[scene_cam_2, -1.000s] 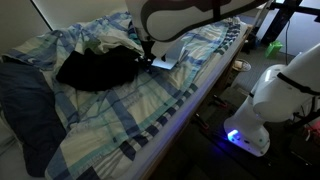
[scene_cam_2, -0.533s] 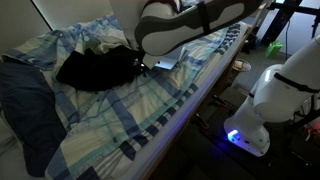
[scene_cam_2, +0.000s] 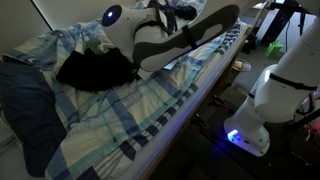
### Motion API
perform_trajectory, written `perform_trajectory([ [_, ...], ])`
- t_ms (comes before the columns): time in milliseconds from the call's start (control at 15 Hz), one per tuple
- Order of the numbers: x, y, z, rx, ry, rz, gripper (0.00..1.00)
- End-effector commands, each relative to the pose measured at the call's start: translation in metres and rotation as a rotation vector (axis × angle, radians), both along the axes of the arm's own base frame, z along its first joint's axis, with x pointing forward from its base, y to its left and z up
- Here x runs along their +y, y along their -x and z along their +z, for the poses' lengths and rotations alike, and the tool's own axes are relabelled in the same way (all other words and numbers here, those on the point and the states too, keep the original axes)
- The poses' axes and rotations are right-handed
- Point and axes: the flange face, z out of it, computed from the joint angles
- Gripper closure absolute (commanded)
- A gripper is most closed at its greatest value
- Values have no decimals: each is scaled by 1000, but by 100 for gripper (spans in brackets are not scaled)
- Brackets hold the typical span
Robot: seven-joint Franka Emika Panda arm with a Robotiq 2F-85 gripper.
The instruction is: Close the book
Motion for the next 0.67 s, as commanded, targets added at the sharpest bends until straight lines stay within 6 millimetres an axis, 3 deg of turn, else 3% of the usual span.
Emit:
perform_trajectory([
  [0, 3, -19, -11, -28, 38, -28, 27],
  [267, 2, -25, -30, -19, 64, -8, 55],
  [600, -2, -44, -23, 6, 68, 81, 95],
])
